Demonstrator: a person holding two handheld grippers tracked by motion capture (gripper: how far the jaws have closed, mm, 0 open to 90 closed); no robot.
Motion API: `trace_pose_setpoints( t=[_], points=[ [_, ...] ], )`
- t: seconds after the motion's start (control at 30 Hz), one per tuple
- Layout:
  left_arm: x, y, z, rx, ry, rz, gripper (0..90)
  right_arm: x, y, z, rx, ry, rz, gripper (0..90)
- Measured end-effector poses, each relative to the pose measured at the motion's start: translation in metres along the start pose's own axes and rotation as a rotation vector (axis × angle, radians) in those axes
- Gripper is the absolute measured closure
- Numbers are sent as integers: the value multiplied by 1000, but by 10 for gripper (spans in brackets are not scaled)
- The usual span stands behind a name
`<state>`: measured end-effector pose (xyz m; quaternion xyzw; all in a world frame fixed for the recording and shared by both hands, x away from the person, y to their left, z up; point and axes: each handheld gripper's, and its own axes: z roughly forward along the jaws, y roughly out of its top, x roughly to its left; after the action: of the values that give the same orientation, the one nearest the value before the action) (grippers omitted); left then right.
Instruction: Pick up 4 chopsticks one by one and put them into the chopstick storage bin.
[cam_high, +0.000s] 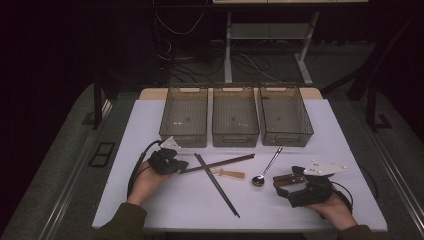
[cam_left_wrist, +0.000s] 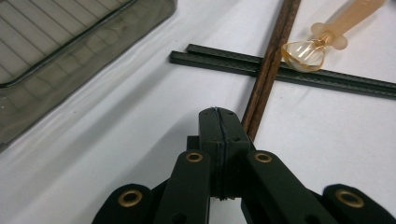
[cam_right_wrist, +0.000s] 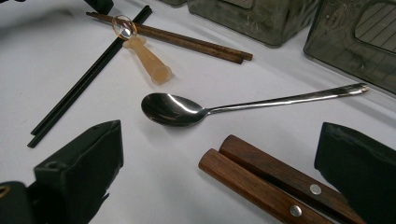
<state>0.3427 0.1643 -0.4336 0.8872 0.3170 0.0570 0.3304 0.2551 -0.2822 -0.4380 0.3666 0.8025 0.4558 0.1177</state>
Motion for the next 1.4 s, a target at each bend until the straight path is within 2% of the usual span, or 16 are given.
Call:
trace_pose_setpoints(
  t=[0.4,0.47,0.53,0.57,0.63,0.77,0.83,0.9,0.93,0.97,1.03,1.07,1.2,1.23,1.33,1.4],
  points=[
    [-9,-1,-4,-1,-15,14,886,0,0,0,-2,0,0,15],
    [-9,-1,-5,-7,-10,17,861,0,0,0,-1,0,1,15],
    [-10,-1,-6,-23,-6,4,839,0,0,0,0,0,2,15],
    [-9,0,-7,-35,-3,25,824,0,0,0,0,0,1,15],
    [-12,1,-8,-62,-5,15,781,0,0,0,-1,1,-1,15],
    [-17,5,-7,-86,-29,61,671,0,0,0,2,1,-2,15],
    [-19,6,-3,-75,-36,88,615,1,0,0,3,2,-2,15],
    [-22,7,2,-61,-41,102,604,1,0,0,3,2,-4,15],
    [-22,7,5,-60,-44,120,602,1,0,1,4,2,-4,15],
    [-23,8,7,-57,-49,113,602,1,0,1,5,3,-4,15],
    [-23,9,10,-50,-47,144,602,1,0,1,5,3,-4,15],
    [-24,9,12,-50,-48,134,605,1,0,1,5,3,-4,15],
    [-23,9,19,-31,-59,152,625,1,0,1,5,4,-4,15],
    [-24,9,22,-34,-62,140,637,1,0,1,5,4,-4,15],
    [-24,9,22,-38,-59,147,669,1,0,1,5,4,-4,15],
    [-24,9,21,-27,-51,168,704,1,0,1,5,5,-4,15]
  ],
)
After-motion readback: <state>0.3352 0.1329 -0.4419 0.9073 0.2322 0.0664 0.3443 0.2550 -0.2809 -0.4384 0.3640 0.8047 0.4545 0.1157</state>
